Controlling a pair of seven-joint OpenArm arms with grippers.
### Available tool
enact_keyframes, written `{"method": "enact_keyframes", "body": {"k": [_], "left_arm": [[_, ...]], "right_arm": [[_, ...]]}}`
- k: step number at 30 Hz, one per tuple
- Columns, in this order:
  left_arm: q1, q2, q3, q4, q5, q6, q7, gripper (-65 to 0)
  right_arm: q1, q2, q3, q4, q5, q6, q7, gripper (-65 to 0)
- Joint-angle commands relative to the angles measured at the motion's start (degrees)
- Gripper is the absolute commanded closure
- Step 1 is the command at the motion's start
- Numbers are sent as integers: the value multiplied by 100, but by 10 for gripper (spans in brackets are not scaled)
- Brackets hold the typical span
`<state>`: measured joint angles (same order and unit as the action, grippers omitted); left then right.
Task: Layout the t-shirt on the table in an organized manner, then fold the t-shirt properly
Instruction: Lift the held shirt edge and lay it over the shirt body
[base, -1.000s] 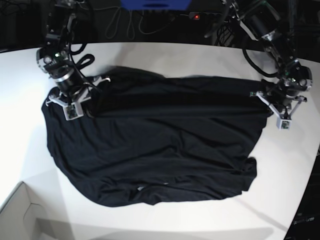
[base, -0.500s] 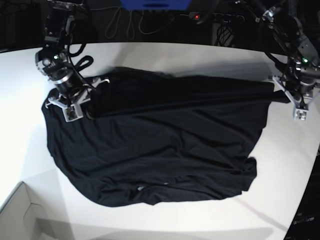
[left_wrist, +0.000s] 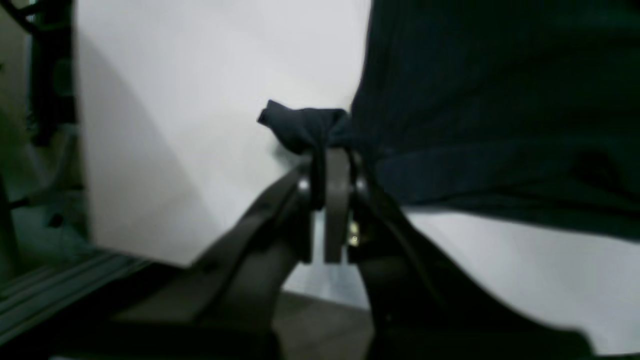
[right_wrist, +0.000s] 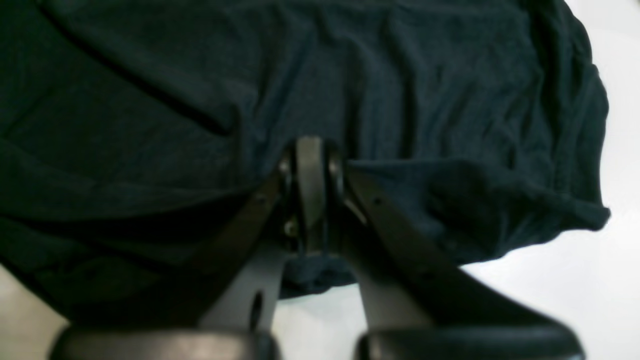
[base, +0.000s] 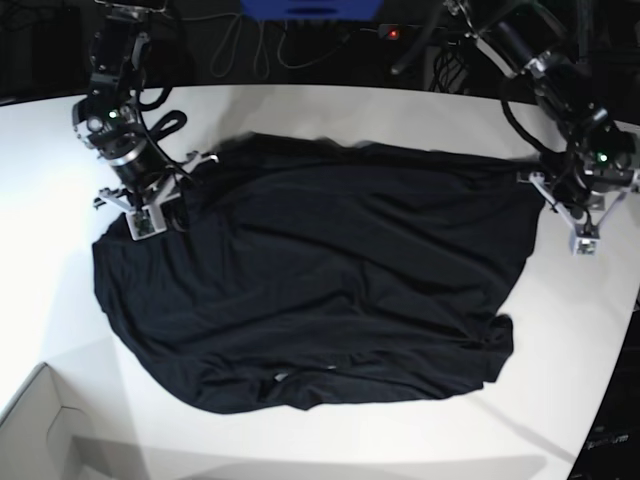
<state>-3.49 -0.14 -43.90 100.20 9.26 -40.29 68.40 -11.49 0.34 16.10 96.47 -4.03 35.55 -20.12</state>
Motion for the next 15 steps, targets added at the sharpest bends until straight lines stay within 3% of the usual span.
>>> {"method": "enact_keyframes", "body": {"k": [1,15], "left_arm": [[-174,-61,-1,6,11,29,-110,-1],[-271,-69,377,-354,19,29,-515,-5]], "right_arm": [[28,41,12,90,100,-34,153,0],[-174,32,12,116,100,-34,153,0]]}}
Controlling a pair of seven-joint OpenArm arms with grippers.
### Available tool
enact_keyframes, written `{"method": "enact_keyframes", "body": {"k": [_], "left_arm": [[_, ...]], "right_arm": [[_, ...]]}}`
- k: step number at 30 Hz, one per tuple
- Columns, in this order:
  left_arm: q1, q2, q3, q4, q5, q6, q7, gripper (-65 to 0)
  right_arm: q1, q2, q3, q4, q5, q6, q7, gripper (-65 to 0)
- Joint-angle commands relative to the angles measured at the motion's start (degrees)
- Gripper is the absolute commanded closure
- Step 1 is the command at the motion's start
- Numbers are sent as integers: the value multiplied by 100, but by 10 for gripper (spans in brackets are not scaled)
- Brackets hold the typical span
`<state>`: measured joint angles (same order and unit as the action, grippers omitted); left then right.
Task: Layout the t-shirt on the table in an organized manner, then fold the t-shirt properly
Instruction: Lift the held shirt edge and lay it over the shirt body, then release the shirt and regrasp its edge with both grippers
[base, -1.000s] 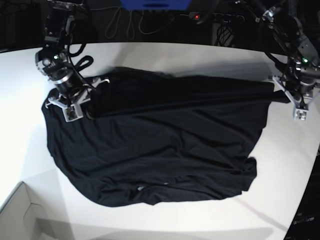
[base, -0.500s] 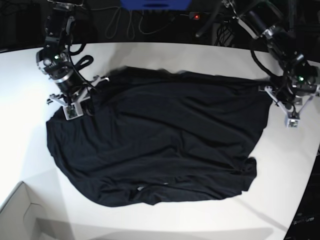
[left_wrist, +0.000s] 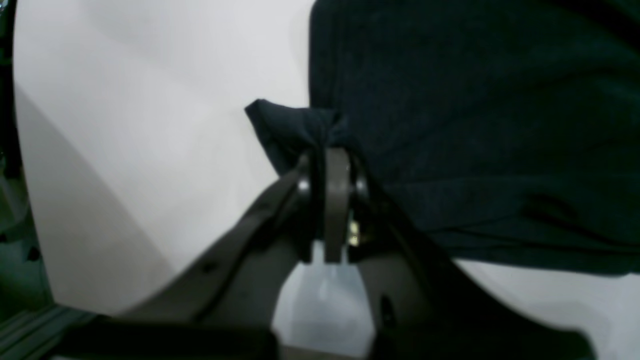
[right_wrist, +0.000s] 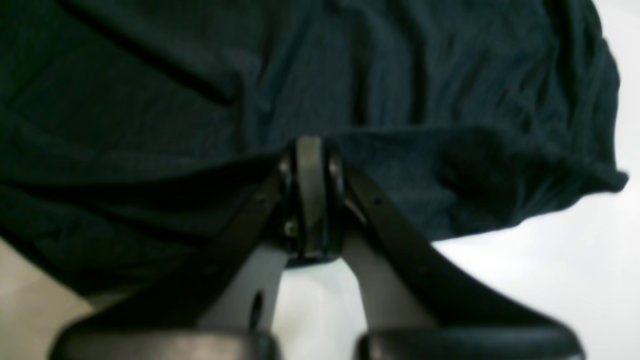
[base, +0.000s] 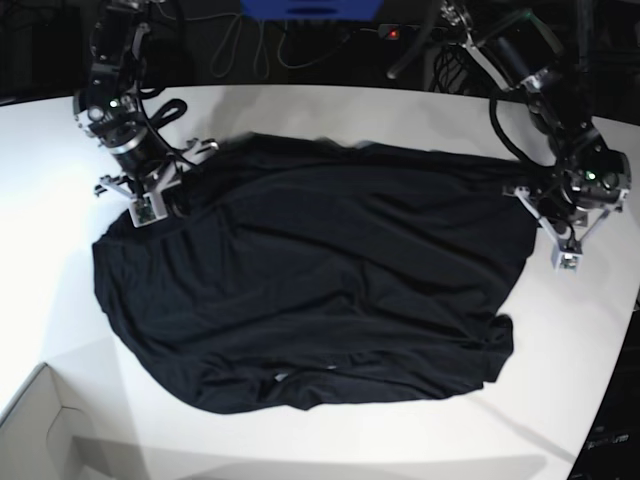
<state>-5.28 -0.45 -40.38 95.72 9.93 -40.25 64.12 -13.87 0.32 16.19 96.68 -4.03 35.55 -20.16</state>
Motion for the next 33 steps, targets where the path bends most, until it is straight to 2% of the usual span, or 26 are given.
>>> {"method": "enact_keyframes", "body": {"k": [1,5,12,14,21,27,33], "left_arm": [[-101,-30,25,85,-48,25,-139,-13],[-127,-48,25,-179,-40,25,-148,-90],[-101,-30,-10,-170,-75,25,-148,-405],[-92,-30,-28,-82,-92,25,-130,-446],[119,-12,-529,612,-92,25,-148,-462],[128,111,-1030,-12,-136,25,-253,-463],[330,251,-1259,-530,-831,25,-807,-463]], "right_arm": [[55,34,3,85,100,-34,157,0],[20,43,3,77,100,-34,157,0],[-138,43,3,112,100,-34,157,0],[-182,43,3,112,100,-34,157,0],[-226,43,21,112,100,-34,157,0],[-323,43,12,112,100,-34,157,0],[-393,52,12,112,100,-34,157,0]]}}
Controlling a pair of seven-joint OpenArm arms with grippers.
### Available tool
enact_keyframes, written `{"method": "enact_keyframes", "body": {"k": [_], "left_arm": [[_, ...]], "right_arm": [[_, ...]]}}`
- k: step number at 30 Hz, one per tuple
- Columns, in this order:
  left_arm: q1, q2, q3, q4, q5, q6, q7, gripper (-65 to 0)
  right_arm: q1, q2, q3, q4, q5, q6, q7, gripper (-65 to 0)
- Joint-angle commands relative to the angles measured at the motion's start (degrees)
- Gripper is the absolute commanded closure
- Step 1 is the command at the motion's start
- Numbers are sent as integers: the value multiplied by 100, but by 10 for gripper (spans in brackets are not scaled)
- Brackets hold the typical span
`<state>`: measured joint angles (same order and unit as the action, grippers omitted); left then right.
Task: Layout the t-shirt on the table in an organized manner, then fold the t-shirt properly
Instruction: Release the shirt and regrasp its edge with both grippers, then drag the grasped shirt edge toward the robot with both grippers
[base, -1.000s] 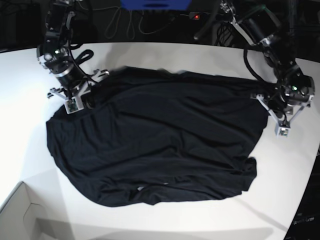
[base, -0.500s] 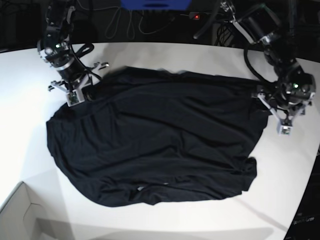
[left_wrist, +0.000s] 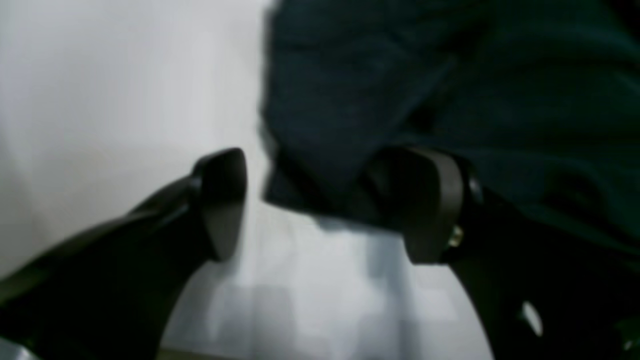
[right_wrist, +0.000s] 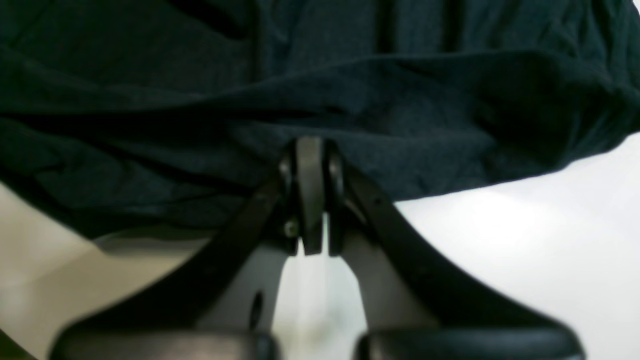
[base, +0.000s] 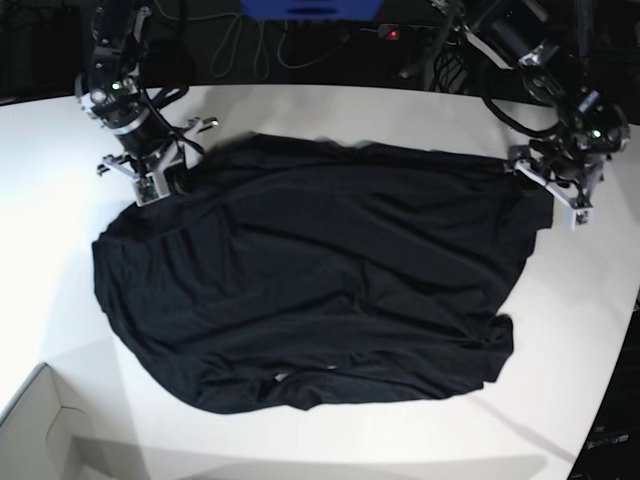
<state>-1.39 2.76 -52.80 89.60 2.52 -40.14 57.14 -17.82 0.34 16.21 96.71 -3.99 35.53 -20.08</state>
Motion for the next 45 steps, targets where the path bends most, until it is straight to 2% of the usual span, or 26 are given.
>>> {"method": "enact_keyframes", "body": {"k": [1,12,14,16,21,25,29,33,41,45], "left_arm": [[-24,-70,-8,2,-169,14,-163,-463],[117,-70,-26,-762,-292,14,-664,-457],[117,-70,-26,-877,-292,14,-690,-451],[117,-70,-26,-956,-292,14,-699,-402],[73,-70,-8,-965,-292,14,-699,-205],[64,-70,0,-965,-301,14,-682,-101],[64,-70,0,-965,-292,14,-699,-9],[64,-96,0,-965,-283,14,-699,-3],[108,-114,-26,-965,-266,14,-699,-3],[117,-131,-26,-938,-266,14,-699,-3]], "right_arm": [[-33,50,10,110,96,-32,148,0],[-288,129,1,321,96,-32,148,0],[-288,120,-8,321,96,-32,148,-38],[-367,111,-8,321,96,-32,148,-99],[-525,102,-324,514,87,-32,148,-219],[-736,94,-772,751,87,-32,148,-268],[-736,85,-1115,716,87,-41,148,-273],[-736,85,-1397,707,87,-67,148,-273],[-543,-21,-1370,268,78,-67,148,-273],[-560,-21,-1370,162,78,-67,157,-250]]}}
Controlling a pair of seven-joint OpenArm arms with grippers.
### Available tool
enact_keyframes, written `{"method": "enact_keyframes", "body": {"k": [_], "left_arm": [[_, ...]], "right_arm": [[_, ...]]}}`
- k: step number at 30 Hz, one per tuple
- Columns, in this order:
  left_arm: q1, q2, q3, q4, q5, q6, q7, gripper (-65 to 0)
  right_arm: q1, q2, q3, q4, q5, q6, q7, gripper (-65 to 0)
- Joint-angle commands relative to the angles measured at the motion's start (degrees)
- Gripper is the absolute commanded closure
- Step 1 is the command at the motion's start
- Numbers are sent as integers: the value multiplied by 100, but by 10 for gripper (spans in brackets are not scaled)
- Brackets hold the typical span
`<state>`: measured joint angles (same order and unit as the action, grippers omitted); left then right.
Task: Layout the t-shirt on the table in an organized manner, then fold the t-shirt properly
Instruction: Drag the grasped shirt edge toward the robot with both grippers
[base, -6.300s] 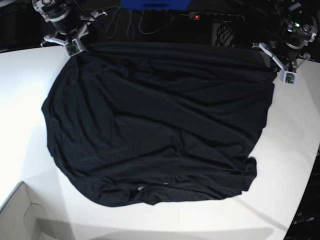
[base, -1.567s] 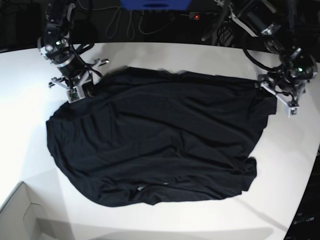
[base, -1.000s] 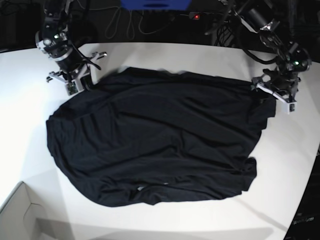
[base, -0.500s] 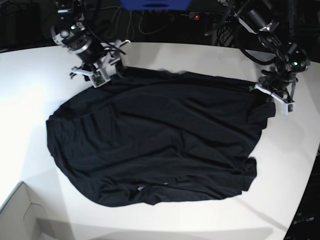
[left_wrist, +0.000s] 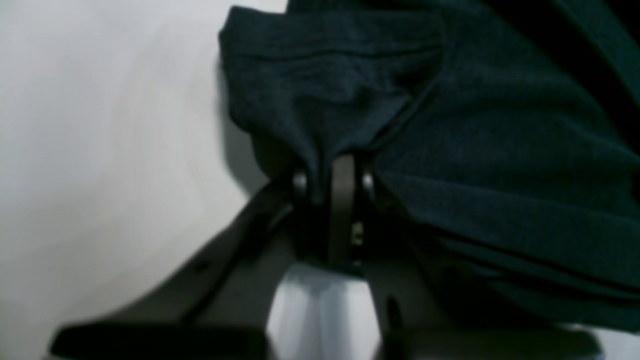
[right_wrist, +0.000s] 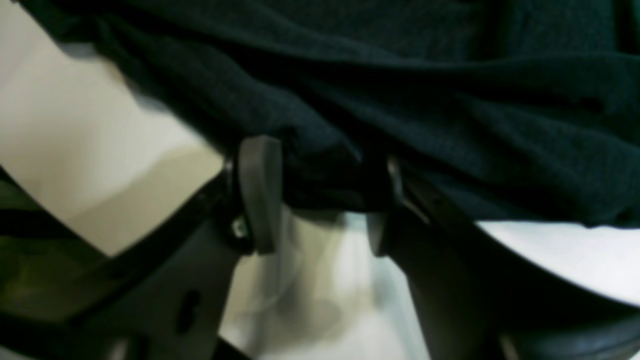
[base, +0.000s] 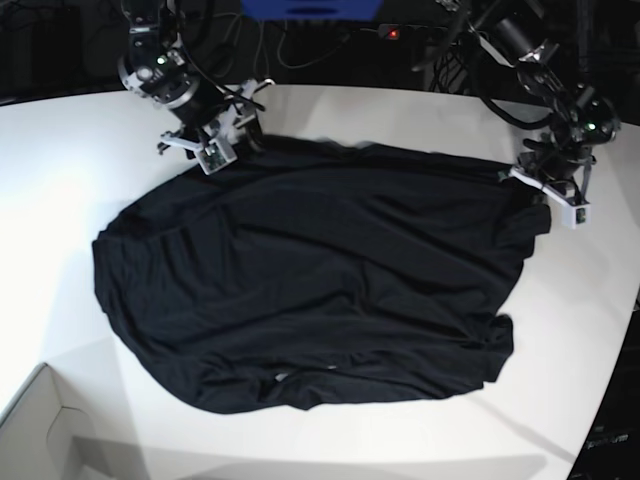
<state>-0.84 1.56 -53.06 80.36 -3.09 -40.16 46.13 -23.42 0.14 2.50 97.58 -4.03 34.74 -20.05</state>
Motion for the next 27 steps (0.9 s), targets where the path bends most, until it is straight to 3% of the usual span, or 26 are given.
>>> {"method": "enact_keyframes", "body": {"k": [1,3,5,17,27], "left_arm": [[62,-46,0,-5,296,16,402,-3],[62,-82,9,-5,279,16,429,-3],[62,-134,-9,30,279,16,446,-3],[361,-372,-26,435,270,16,464,-3],[765,-372,-26,1024,261,16,464,-2]], "right_arm": [[-10,8,0,75,82,12,155,-222],[-71,17,9,110,82,12,155,-134],[-203,25,9,216,82,12,155,-6],[-1214,8,106,1552,118,12,172,0],[-1566,-10,238,1605,126,12,181,0]]}}
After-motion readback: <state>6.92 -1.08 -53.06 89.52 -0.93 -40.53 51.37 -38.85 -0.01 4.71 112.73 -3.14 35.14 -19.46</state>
